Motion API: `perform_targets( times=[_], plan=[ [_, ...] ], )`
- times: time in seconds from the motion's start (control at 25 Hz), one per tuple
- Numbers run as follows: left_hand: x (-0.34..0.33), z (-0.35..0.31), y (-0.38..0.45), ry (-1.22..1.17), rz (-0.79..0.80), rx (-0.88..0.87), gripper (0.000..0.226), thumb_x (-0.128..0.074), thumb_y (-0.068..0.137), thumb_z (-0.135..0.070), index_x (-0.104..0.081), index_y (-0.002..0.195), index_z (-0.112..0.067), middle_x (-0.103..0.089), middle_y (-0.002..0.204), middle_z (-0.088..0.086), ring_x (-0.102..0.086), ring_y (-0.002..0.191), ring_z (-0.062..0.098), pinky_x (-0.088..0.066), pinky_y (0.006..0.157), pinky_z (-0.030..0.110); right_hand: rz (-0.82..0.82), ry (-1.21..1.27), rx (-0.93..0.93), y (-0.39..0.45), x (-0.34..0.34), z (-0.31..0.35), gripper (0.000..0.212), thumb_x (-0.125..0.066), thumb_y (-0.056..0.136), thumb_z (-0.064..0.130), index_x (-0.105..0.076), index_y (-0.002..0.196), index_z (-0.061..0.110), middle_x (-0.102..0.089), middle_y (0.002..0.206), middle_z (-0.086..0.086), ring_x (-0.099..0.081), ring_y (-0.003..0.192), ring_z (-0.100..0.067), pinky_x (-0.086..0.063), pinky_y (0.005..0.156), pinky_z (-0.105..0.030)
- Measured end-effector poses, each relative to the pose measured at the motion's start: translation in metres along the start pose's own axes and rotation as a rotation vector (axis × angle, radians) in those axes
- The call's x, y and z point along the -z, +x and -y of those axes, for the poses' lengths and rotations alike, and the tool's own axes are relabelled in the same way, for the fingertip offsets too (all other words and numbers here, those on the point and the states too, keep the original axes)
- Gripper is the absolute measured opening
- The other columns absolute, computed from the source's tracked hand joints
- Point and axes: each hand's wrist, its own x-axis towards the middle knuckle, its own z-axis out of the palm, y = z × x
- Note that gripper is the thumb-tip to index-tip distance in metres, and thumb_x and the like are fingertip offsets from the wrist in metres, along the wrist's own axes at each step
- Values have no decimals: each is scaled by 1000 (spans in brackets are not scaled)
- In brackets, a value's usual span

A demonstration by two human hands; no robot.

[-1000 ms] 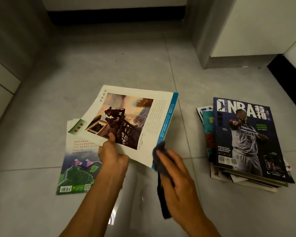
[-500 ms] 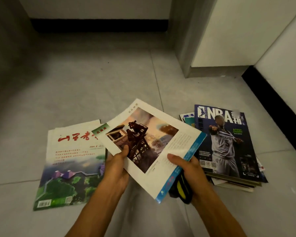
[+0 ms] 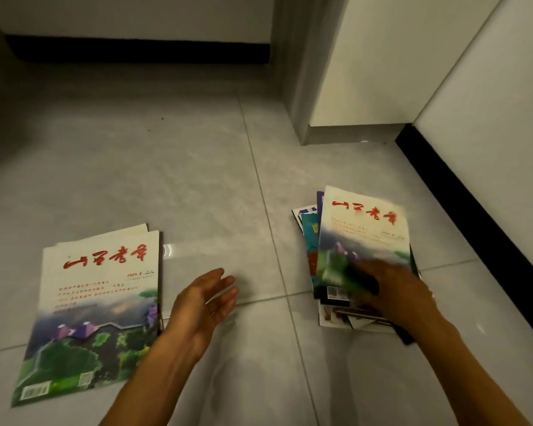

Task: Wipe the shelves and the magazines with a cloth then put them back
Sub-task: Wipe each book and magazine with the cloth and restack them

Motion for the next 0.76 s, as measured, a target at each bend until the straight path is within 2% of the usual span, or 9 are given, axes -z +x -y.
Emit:
perform_targets(
  times=[0.08,0.16,0.28,0.44,0.48,0.52,0.6,0.64,0.76],
  plan=[
    [4,-2,1,58,-36,-9,20,-51,95,-13,-63,112,-12,-70,108,12,-64,102,31,-52,85,38,238,1,-9,-5,-14,-2,79,-65,83,53,-23,148,37,-23,154,2,-33,136,-24,-40,104,-34],
    [8,-4,-1,70,-77,-7,18,-52,95,-14,-64,109,-13,-71,105,11,-65,100,31,-53,81,37,228,-2,-25,-9,-8,-2,76,-65,87,40,-21,149,36,-27,153,-1,-36,135,-24,-40,104,-34],
    [24,-7,-2,37,-158,-47,16,-52,95,-13,-63,105,-13,-71,100,9,-67,93,28,-53,80,37,140,326,-97,-15,8,24,67,-72,80,21,-41,139,26,-59,120,-4,-59,103,-24,-51,85,-37],
    [84,-39,5,-38,-337,-192,16,-55,93,-16,-61,107,-10,-68,96,6,-64,83,20,-52,74,31,191,669,-47,-26,3,113,44,-80,71,3,-54,98,26,-54,94,6,-52,82,-12,-39,70,-23],
    [110,-48,10,28,-428,-242,20,-57,92,-19,-60,109,-10,-66,97,6,-63,82,18,-52,74,31,220,747,-20,-29,-6,132,43,-79,70,0,-55,91,29,-54,92,9,-54,83,-14,-37,70,-22],
    [136,-55,14,243,-568,-261,27,-61,89,-26,-59,112,-11,-65,100,6,-63,84,19,-54,77,35,242,866,-39,-30,-14,147,43,-77,72,-2,-58,89,32,-59,90,7,-58,84,-19,-40,70,-22],
    [179,-52,20,957,-909,-134,57,-66,78,-52,-53,122,-19,-60,117,8,-61,103,29,-49,93,48,295,1164,-167,-32,-33,169,40,-73,77,-3,-67,94,32,-70,79,-3,-66,76,-28,-48,63,-25],
    [193,-45,21,1158,-983,-94,72,-67,73,-62,-46,129,-22,-54,127,10,-55,114,33,-42,100,52,317,1290,-257,-33,-43,177,38,-73,77,-2,-70,97,29,-72,79,-4,-67,75,-28,-50,61,-28],
    [204,-30,17,1247,-979,-141,96,-71,65,-68,-32,135,-17,-44,134,15,-45,123,37,-39,102,51,418,1575,-484,-37,-66,200,32,-75,75,8,-71,103,23,-74,90,-7,-68,87,-31,-52,71,-34]
  ],
)
